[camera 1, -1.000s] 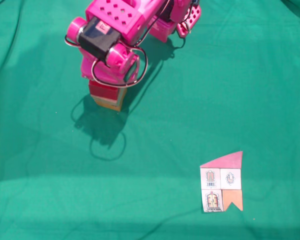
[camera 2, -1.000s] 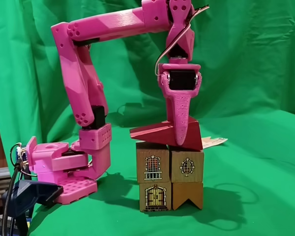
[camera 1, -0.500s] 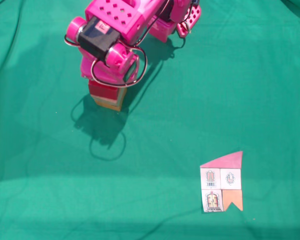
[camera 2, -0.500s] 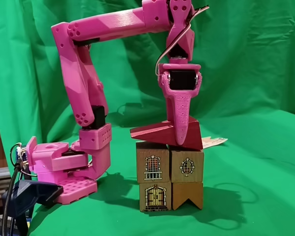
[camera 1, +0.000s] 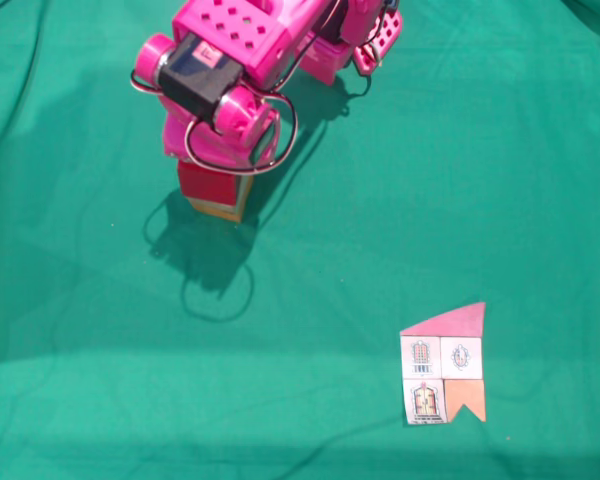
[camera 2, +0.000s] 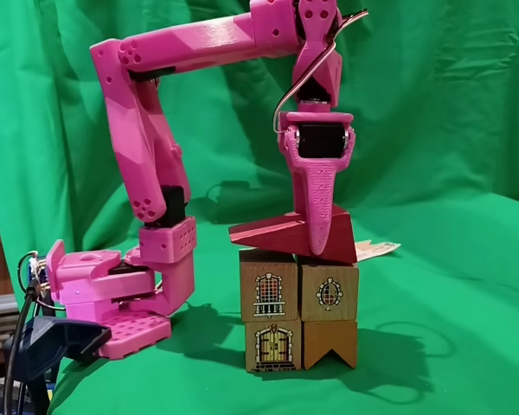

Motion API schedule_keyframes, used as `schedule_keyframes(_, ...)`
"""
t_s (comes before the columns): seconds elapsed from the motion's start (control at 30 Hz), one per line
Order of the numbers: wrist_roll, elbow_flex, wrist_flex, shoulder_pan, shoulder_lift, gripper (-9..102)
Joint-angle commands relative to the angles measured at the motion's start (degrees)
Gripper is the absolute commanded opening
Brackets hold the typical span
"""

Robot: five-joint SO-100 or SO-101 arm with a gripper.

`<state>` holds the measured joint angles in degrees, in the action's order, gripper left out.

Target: Grasp some building blocks and build the house on the picture.

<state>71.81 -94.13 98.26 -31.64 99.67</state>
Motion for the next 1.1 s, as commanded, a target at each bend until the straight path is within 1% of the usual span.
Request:
schedule_keyframes(0.0,0.6,1.7,-0.2,0.2,0.2,29)
schedule_keyframes(0.6,-0.2,1.7,0.2,0.4,0.0,29)
schedule_keyframes(1.07,-0.7,1.3,0.4,0.4,6.9,29)
